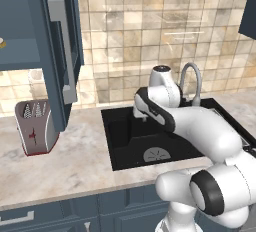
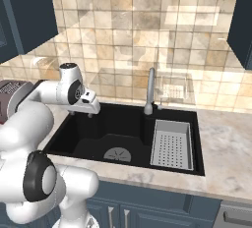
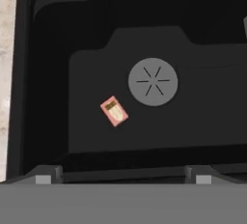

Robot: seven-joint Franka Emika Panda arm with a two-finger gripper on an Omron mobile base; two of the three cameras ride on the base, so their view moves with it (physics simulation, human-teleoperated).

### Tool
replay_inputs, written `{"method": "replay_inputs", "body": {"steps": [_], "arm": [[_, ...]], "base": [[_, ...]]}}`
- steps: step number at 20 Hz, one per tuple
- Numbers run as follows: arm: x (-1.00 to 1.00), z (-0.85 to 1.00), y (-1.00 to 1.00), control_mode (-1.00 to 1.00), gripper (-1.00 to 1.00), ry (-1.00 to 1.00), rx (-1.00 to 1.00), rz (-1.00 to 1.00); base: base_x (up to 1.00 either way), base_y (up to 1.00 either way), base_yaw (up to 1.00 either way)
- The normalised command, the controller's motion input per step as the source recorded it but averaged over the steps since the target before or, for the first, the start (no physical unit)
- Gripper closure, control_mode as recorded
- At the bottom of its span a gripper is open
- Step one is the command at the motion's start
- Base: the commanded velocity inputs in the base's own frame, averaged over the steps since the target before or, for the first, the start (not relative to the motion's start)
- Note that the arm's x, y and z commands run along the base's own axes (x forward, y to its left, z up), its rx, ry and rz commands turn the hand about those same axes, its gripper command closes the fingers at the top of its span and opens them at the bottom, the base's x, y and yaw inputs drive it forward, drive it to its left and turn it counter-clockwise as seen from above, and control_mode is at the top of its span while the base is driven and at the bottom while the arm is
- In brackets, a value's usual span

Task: Pick up the dish brush and bar soap from the sink, and place them back in the cabinet, and close the cabinet doors.

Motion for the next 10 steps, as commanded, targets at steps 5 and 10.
{"method": "replay_inputs", "body": {"steps": [5, 10], "arm": [[0.19, -0.05, 0.00, -1.00, -1.00, 0.03, 0.00, 0.02], [0.14, -0.07, 0.00, -1.00, -1.00, 0.03, 0.00, 0.02]], "base": [[0.00, 0.00, 0.00], [0.00, 0.00, 0.00]]}}
